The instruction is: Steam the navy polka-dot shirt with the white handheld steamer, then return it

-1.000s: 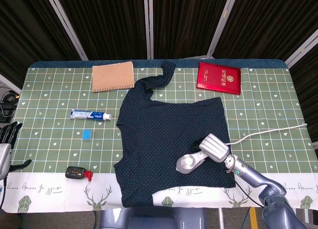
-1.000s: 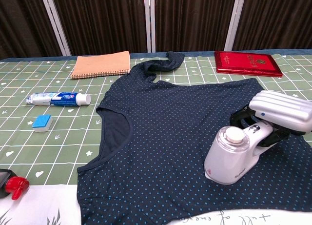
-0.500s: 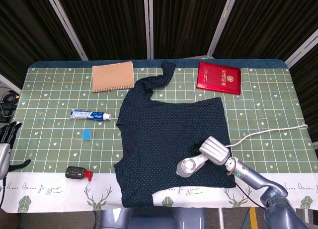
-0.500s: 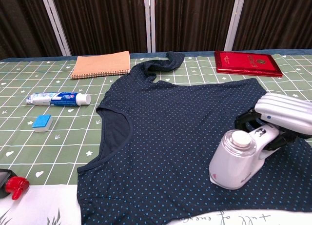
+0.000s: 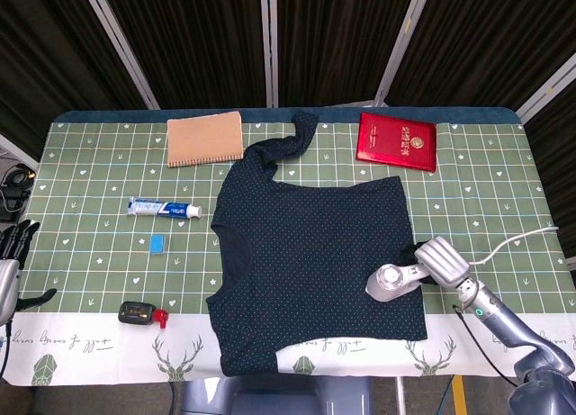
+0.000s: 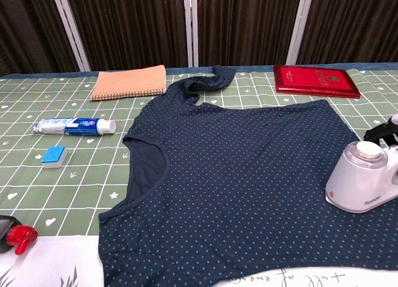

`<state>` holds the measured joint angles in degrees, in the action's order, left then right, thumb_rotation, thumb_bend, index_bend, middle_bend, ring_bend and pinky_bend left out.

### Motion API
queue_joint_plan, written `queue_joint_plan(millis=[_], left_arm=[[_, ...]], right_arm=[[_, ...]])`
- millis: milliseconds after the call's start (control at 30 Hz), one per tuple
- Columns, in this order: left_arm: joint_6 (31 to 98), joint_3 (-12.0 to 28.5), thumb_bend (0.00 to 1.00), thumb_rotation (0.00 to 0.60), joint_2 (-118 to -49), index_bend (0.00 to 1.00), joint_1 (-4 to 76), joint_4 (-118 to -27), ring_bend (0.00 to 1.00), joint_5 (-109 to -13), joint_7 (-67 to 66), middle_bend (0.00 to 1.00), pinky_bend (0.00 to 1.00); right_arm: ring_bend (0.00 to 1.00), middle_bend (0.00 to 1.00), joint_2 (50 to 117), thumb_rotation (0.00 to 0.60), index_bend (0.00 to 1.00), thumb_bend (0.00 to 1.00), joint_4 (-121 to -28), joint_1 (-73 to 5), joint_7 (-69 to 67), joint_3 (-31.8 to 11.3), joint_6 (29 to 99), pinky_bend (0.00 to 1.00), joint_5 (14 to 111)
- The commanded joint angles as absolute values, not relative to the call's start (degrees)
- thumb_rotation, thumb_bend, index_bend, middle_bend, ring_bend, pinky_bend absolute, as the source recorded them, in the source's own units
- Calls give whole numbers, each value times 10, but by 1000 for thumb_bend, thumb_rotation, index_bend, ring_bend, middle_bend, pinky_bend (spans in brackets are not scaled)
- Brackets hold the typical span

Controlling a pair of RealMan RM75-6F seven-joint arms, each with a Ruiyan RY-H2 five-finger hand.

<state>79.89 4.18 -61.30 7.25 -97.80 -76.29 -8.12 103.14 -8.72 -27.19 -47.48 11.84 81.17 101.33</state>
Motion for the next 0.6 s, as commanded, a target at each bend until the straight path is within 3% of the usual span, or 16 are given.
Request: queue_joint_plan(millis=[33,333,600], left_arm=[[799,42,0,600,-613,0,73,-979,0,-764,-82,0,0],[799,41,0,600,-612,0,72,-980,0,-764,-80,0,0],[800,41,0,600,-611,0,72,-979,0,-766,-77,0,0]], right_arm=[[707,684,1027,600,752,616,-84,-267,-481,114,805,932,1008],[707,684,1022,600,752,616,-93,-290,-503,57,808,932,954],[707,684,1018,600,755,616,-95,-336,-484,-10,716,932,887]])
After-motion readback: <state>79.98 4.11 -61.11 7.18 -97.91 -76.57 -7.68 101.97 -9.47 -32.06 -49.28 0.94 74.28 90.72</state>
